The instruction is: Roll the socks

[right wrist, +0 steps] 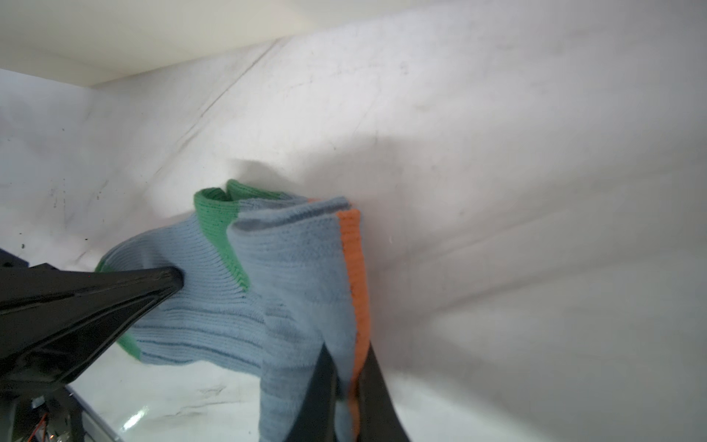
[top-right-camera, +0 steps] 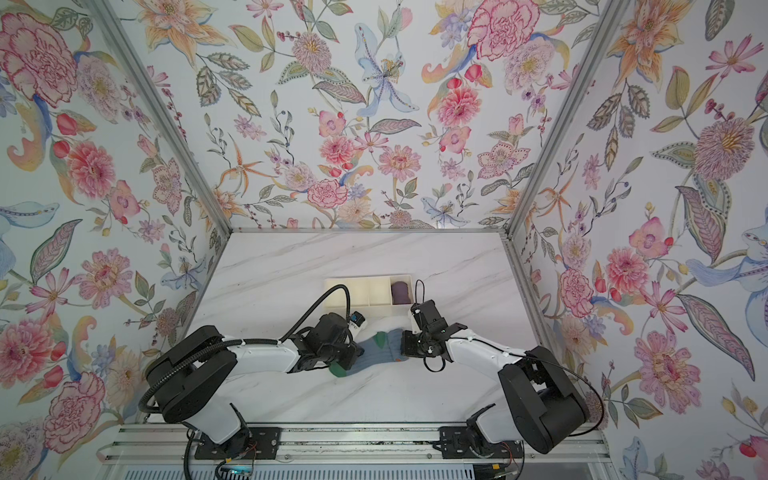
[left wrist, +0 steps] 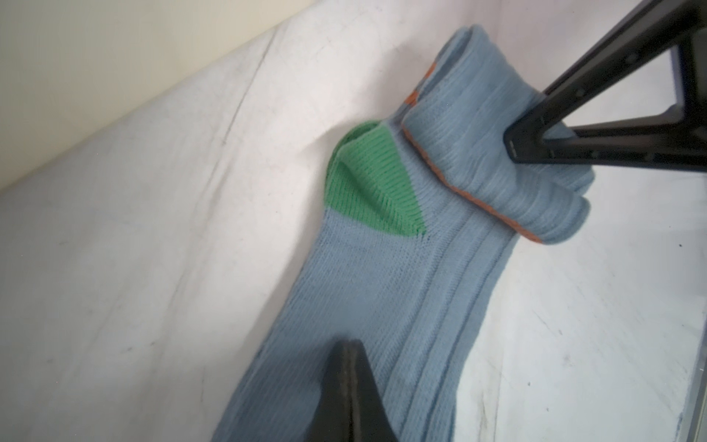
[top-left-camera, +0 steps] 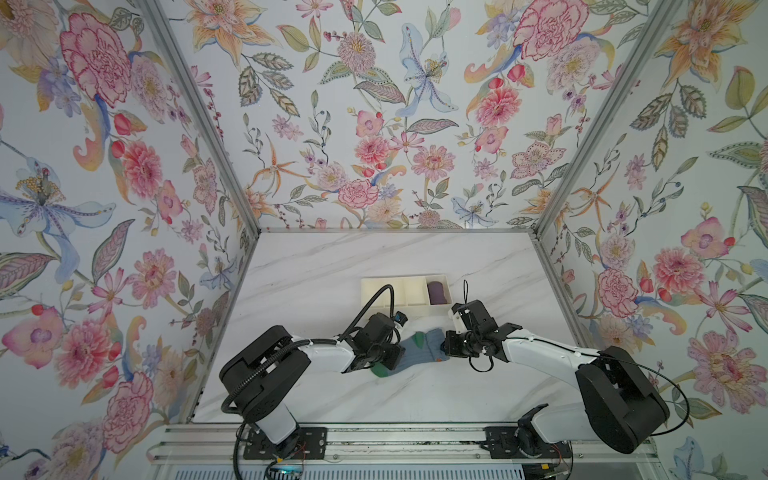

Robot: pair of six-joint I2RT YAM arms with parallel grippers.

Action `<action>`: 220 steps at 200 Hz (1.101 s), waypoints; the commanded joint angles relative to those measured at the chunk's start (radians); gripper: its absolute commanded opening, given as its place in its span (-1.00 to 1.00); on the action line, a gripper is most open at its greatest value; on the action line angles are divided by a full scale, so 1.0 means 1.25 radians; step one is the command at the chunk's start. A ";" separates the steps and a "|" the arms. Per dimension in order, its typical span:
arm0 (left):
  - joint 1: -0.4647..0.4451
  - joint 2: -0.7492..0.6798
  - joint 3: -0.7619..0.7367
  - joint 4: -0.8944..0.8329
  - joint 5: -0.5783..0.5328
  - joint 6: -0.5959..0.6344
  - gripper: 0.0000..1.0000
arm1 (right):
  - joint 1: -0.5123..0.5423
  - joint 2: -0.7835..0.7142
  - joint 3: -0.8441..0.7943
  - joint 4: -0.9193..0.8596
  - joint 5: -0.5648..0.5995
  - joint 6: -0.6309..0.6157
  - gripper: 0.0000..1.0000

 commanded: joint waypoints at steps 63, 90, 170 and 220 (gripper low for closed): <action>0.012 0.040 -0.050 -0.046 0.006 -0.025 -1.00 | 0.026 -0.031 0.038 -0.143 0.205 -0.031 -0.81; 0.011 0.042 -0.043 -0.029 0.024 -0.030 -1.00 | 0.056 -0.017 0.059 -0.141 0.211 -0.028 -0.80; 0.017 -0.010 0.036 -0.058 0.090 -0.029 -1.00 | 0.143 0.016 0.116 -0.198 0.325 -0.019 -0.78; 0.036 -0.095 0.048 -0.083 0.139 -0.039 -1.00 | 0.183 0.043 0.152 -0.243 0.414 -0.008 -0.77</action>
